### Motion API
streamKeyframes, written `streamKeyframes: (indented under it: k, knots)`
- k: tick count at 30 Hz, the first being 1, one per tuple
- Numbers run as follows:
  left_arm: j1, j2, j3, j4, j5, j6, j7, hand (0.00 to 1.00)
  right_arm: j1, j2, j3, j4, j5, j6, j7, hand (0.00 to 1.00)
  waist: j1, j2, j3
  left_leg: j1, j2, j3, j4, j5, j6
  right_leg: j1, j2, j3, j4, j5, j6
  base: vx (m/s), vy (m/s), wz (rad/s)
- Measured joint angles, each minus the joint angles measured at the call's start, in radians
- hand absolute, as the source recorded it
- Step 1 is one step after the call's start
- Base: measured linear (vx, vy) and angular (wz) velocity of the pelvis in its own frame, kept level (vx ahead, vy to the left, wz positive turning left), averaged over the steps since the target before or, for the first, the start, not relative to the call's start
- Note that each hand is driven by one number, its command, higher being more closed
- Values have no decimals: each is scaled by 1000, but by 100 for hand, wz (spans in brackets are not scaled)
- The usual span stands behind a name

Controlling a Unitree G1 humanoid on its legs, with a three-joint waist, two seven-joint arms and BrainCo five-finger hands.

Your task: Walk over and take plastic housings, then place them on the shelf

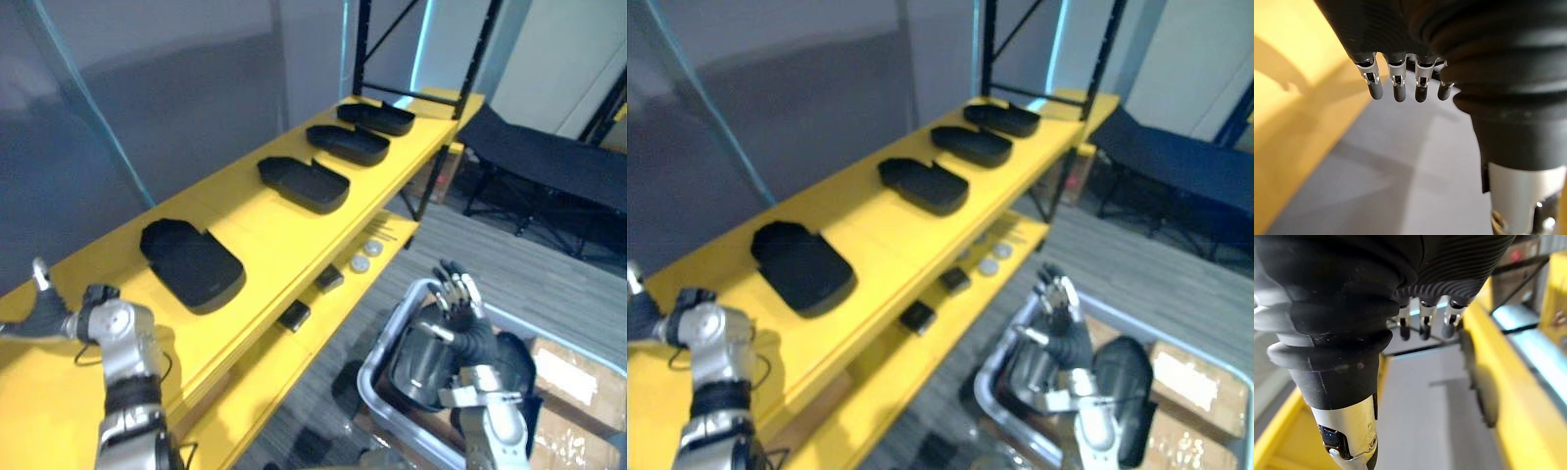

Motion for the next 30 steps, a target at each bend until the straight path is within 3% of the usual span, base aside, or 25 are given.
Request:
streamKeyframes:
  k: [5, 7, 10, 13, 22, 26, 30]
  knots:
    - [269, -121, -45, -321, 84, 5, -130, 0, -22, 14, -11, -45, 2, 3, -48, 0, 61, 23, -1, -2, 1, -24, 0, 3, -10, 16, 2, -32, -9, -12, -9, -4, -11, 23]
    - [372, -138, -92, -438, 87, 8, -222, 0, -22, 30, -34, -70, 12, 6, -78, 0, 72, 32, 4, -7, -4, -51, 0, 7, -15, 30, -2, -65, -19, -13, -9, -12, -2, 40]
    - [492, -172, -151, -574, 88, -14, -442, 0, -6, 47, -74, -98, 20, 13, -121, 0, 92, 38, 7, -23, -3, -60, 0, 8, -16, 28, -1, -78, -32, -12, -9, -6, 7, 12]
    - [525, -176, -176, -611, 86, -64, -555, 0, 26, 62, -109, -110, 56, 13, -119, 0, 93, 35, 8, -32, -2, -60, 0, 8, -15, 25, -4, -100, -39, -12, -10, 0, 0, 0]
    - [481, -169, -225, -666, 161, -163, -607, 0, 46, 72, -98, -109, 98, 19, -77, 0, 94, 7, 41, -41, 4, -55, 1, 7, -15, 13, -1, -100, -45, -9, -14, 43, -8, -3]
    - [415, -146, -317, -671, 151, -200, -755, 0, 39, 72, -81, -107, 15, 23, -149, 0, 93, 8, 51, -55, 8, -34, 5, 8, -10, -10, 1, -87, -48, 4, -2, 54, -6, -12]
    - [333, -75, -446, -671, 107, -201, -883, 0, 49, 67, -137, -108, -49, 23, -244, 0, 76, 8, 51, -54, 21, 23, 6, -1, -12, -36, 12, -32, -51, 27, 0, 47, -1, -41]
